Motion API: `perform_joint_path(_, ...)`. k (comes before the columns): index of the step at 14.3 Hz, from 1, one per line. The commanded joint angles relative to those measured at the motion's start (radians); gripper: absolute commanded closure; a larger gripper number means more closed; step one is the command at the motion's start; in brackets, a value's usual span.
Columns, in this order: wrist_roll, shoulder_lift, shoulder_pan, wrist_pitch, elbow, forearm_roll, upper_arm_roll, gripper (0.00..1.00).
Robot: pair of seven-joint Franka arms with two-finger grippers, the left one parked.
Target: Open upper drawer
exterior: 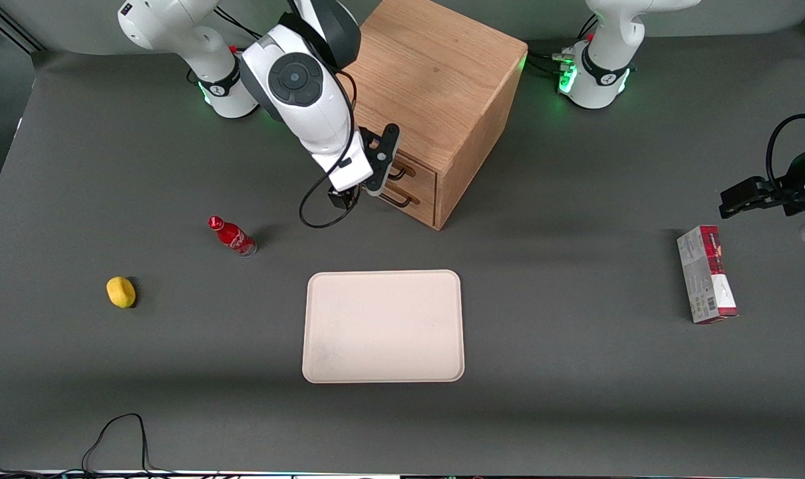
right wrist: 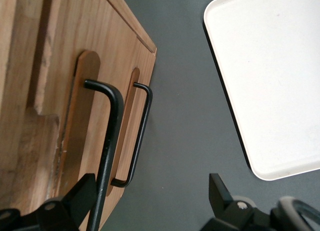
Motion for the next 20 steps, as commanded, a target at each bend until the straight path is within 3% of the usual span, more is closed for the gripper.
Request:
perform_joint_path(1, -0.033, 0.004, 0.007, 0.013, -0.012, 0.025, -0.003, 0.0)
perform_joint_path(14, -0.091, 0.084, -0.006, 0.114, -0.013, 0.022, -0.008, 0.0)
perform_joint_path(20, 0.06, 0.087, -0.019, 0.102, -0.004, 0.023, -0.051, 0.0)
